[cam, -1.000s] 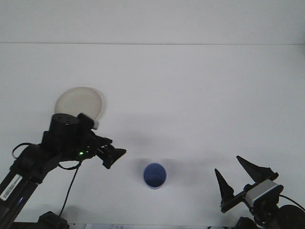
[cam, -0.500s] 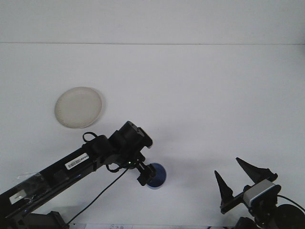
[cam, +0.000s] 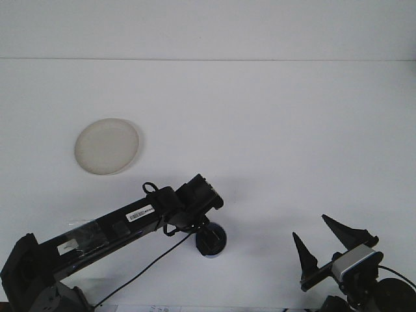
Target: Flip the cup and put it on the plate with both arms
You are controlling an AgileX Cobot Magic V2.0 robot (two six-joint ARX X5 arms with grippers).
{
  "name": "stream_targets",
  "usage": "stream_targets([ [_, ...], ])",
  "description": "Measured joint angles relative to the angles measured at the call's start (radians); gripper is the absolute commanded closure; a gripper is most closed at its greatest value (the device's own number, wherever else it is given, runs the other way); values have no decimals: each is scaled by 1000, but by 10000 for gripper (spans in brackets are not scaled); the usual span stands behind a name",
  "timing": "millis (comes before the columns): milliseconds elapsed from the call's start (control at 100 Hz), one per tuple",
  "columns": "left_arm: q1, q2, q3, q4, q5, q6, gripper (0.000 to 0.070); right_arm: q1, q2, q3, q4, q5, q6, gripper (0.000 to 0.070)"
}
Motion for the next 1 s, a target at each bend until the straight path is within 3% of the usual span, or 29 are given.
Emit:
stream_targets([
  [80, -6, 0, 0, 2, 0, 3, 622, 0, 0, 0, 0, 0, 0, 159],
  [120, -8, 0, 0, 1, 0, 4, 700, 0, 0, 0, 0, 0, 0, 159],
  [430, -8, 0, 54, -94, -6, 8, 691, 0, 0, -1, 0, 0, 0, 159],
  [660, 35, -1, 247, -240, -109, 56, 692, 0, 0, -1, 0, 1, 0, 159],
  [850, 190, -61, 363, -296, -185, 108, 694, 0, 0, -1, 0, 1, 0, 159],
  [1000, 403, -122, 421, -293, -196, 114, 696, 0, 0, -2, 0, 1, 0, 159],
])
